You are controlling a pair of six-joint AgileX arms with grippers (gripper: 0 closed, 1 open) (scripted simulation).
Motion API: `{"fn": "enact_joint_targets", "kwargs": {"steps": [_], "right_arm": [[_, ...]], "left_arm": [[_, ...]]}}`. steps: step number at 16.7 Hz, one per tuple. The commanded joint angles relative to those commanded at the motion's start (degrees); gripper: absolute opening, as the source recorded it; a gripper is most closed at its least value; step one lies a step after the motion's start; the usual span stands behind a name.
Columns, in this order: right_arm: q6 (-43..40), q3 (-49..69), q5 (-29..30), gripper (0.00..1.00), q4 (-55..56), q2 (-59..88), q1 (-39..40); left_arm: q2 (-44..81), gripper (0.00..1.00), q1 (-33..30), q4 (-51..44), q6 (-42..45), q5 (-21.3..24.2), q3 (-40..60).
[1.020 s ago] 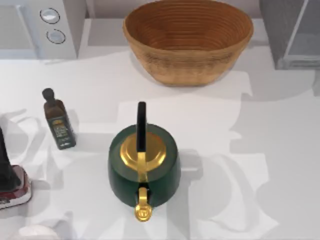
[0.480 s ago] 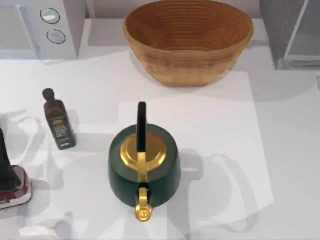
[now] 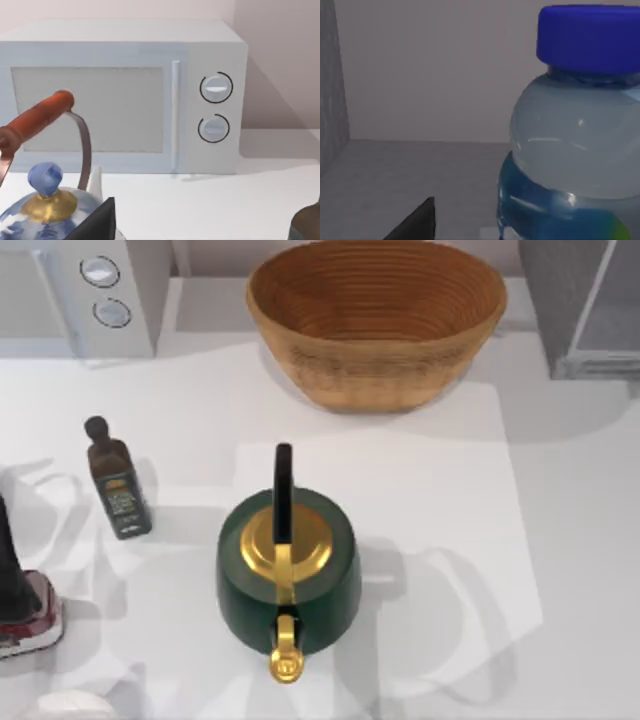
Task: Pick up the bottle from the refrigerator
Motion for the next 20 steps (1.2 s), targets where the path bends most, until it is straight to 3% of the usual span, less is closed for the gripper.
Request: {"fn": "enact_joint_targets", "kwargs": {"steps": [5, 12, 20], "right_arm": [[-0.12, 9.50, 1.12, 1.00, -4.14, 6.18, 1.17], [-0.14, 10.47, 1.26, 1.00, -1.83, 9.62, 1.03], [-0.14, 10.47, 1.26, 0.40, -1.83, 9.62, 1.03]], "left_arm": [[0.00, 1.00, 0.00, 0.00, 0.00, 0.00, 0.00], [0.00, 1.00, 0.00, 0.00, 0.00, 0.00, 0.00], [0.00, 1.00, 0.00, 0.00, 0.00, 0.00, 0.00]]}}
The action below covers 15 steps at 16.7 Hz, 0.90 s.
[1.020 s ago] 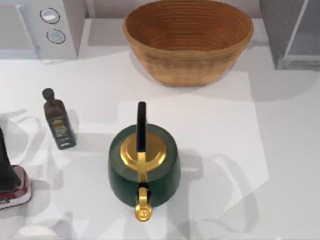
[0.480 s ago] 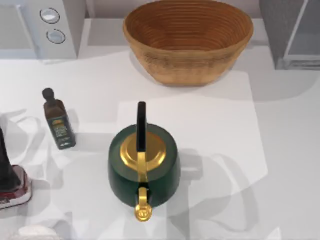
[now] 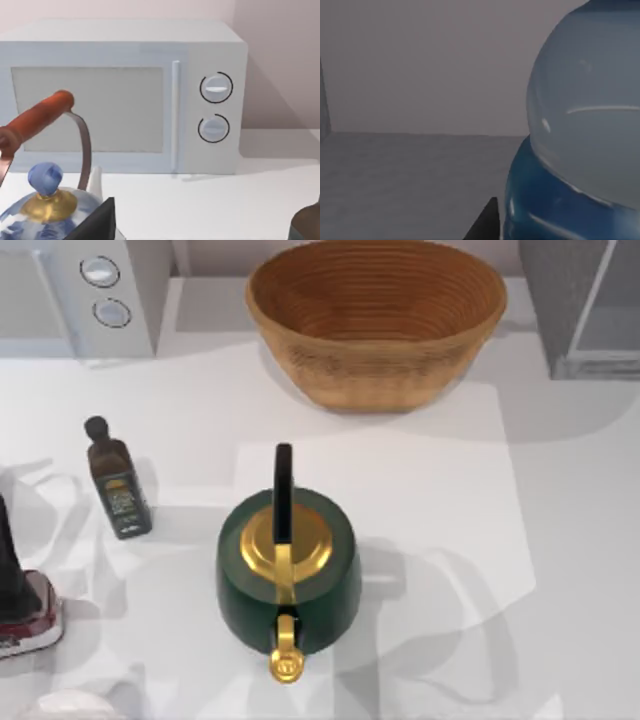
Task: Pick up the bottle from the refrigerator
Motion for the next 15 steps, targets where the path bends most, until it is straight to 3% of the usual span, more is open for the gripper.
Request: {"fn": "enact_joint_targets", "kwargs": {"steps": [5, 15], "right_arm": [[0.00, 0.00, 0.00, 0.02, 0.00, 0.00, 0.00], [0.12, -0.03, 0.14, 0.00, -0.15, -0.06, -0.02]], "left_arm": [[0.00, 1.00, 0.00, 0.00, 0.00, 0.00, 0.00], [0.00, 1.00, 0.00, 0.00, 0.00, 0.00, 0.00]]}}
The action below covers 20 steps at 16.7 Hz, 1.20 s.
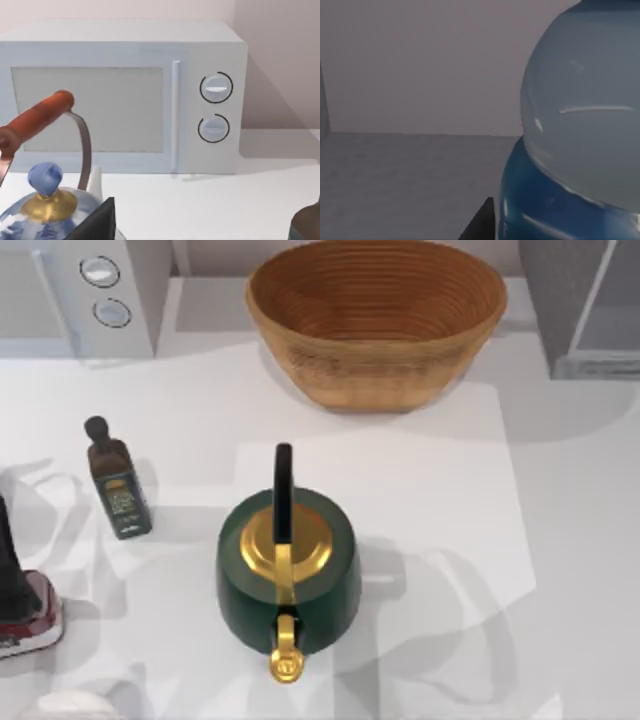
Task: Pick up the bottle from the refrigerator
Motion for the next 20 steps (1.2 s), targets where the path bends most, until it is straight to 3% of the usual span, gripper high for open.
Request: {"fn": "enact_joint_targets", "kwargs": {"steps": [6, 20], "right_arm": [[1.21, 0.84, 2.81, 0.00, -5.27, -3.02, 0.39], [0.12, -2.36, -0.58, 0.00, -7.81, -10.27, -0.98]], "left_arm": [[0.00, 1.00, 0.00, 0.00, 0.00, 0.00, 0.00], [0.00, 1.00, 0.00, 0.00, 0.00, 0.00, 0.00]]}}
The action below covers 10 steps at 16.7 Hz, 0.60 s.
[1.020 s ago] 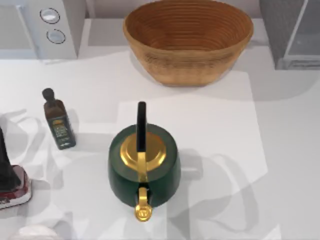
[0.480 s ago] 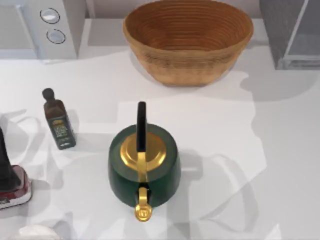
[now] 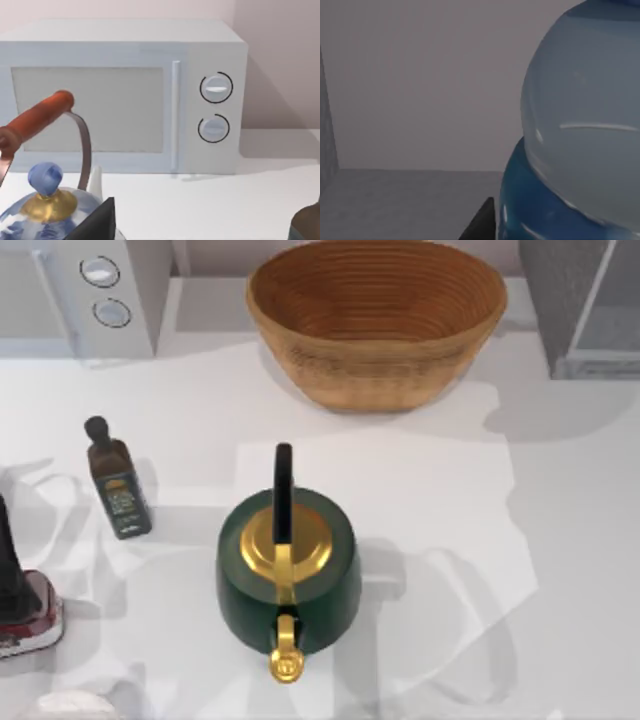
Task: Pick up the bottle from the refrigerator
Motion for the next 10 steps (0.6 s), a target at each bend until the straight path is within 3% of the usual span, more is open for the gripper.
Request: {"fn": "enact_joint_targets", "kwargs": {"steps": [6, 10], "right_arm": [[0.01, -16.71, -3.22, 0.00, 6.58, -10.13, -1.98], [0.15, -21.42, -4.12, 0.00, 8.51, -12.87, -3.25]], "left_arm": [[0.00, 1.00, 0.00, 0.00, 0.00, 0.00, 0.00], [0.00, 1.00, 0.00, 0.00, 0.00, 0.00, 0.00]]}}
